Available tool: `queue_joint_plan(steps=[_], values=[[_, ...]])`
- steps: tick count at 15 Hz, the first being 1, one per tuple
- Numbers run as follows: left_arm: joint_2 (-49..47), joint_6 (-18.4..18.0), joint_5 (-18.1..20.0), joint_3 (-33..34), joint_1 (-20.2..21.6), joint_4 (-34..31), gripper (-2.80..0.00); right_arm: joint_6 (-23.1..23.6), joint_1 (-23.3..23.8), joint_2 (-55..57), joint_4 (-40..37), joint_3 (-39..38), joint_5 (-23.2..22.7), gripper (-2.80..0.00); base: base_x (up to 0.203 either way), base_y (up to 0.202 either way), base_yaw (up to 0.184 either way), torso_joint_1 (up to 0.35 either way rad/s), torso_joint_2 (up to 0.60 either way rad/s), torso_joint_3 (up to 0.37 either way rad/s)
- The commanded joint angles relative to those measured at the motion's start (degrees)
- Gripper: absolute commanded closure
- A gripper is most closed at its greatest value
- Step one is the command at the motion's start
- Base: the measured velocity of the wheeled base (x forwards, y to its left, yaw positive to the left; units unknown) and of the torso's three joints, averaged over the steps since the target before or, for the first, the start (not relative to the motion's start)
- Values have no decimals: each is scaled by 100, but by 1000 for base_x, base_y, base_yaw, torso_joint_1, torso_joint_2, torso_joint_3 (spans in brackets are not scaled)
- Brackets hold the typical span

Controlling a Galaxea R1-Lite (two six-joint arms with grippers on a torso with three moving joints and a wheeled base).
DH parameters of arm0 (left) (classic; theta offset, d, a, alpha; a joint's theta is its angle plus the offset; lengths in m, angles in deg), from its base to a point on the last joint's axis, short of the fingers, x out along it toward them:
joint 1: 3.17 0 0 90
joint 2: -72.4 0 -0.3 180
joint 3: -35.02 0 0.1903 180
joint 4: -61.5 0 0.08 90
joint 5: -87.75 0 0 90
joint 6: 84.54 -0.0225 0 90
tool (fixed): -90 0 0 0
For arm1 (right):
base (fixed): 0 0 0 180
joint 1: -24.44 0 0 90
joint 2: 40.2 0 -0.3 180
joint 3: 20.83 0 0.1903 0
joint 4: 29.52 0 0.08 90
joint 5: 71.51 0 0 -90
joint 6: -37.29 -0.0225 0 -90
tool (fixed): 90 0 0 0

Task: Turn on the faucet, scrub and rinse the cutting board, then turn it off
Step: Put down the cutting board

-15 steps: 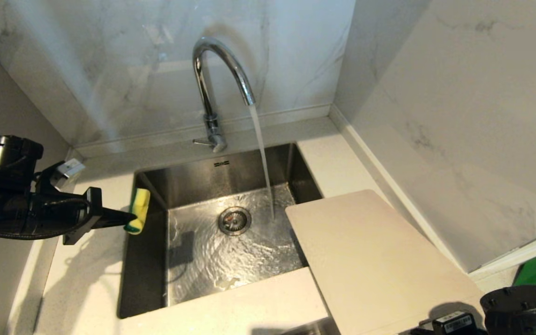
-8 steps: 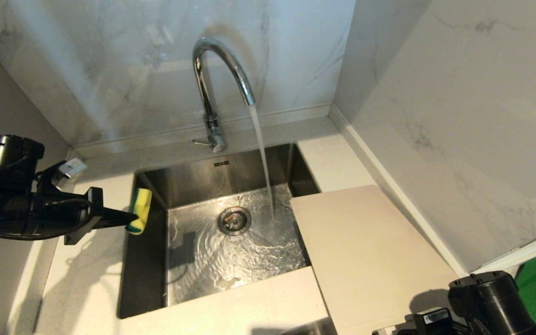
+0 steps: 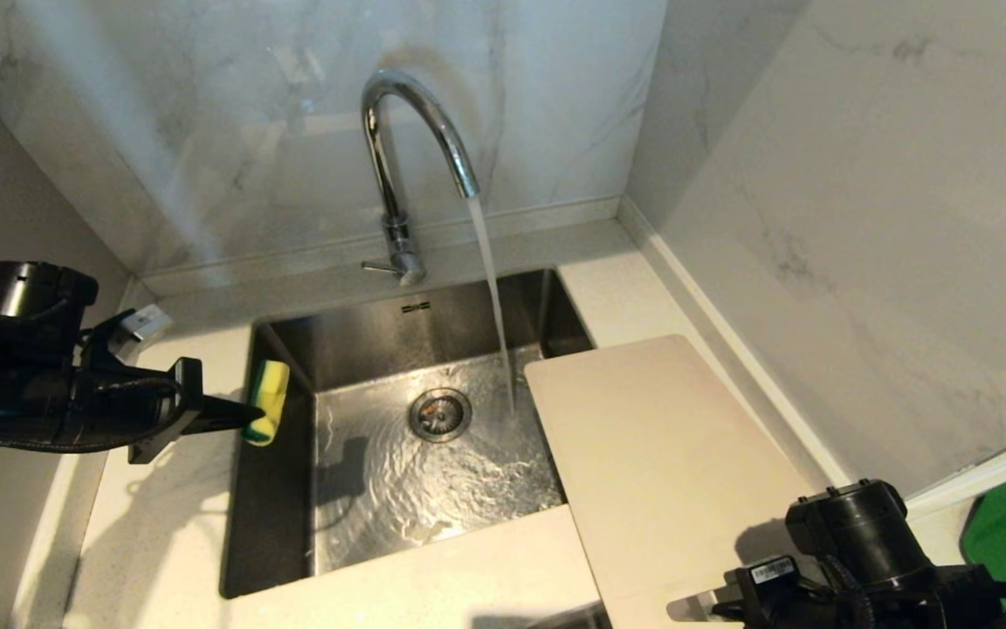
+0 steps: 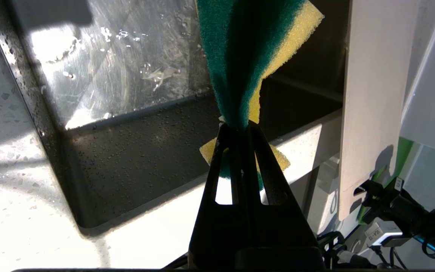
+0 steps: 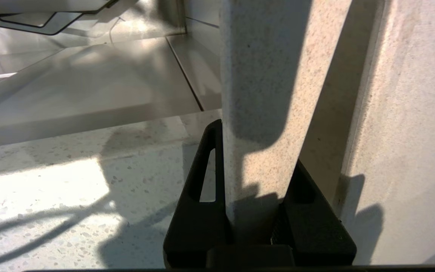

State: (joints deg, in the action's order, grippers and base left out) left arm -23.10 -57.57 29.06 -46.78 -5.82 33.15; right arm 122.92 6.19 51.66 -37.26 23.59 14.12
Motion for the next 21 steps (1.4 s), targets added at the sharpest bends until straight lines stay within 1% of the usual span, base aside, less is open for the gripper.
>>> queue_joint_plan(steps=[1,7,14,18,21], values=[[-83,9,16,-2,1,-2,0,43,-3,130,2,4,-27,0,0,0,0,0,0,0],[-135,0,16,7,1,-2,0,39,-12,455,-7,91,-316,0,0,0,0,0,0,0],[-171,-16,17,-2,1,-2,0,24,-12,992,-7,318,-461,0,0,0,0,0,0,0],[-200,-8,25,7,1,-2,0,31,-12,1420,-7,671,-562,0,0,0,0,0,0,0],[-286,-17,25,16,-17,-3,0,33,-12,1674,-7,722,-641,0,0,0,0,0,0,0]])
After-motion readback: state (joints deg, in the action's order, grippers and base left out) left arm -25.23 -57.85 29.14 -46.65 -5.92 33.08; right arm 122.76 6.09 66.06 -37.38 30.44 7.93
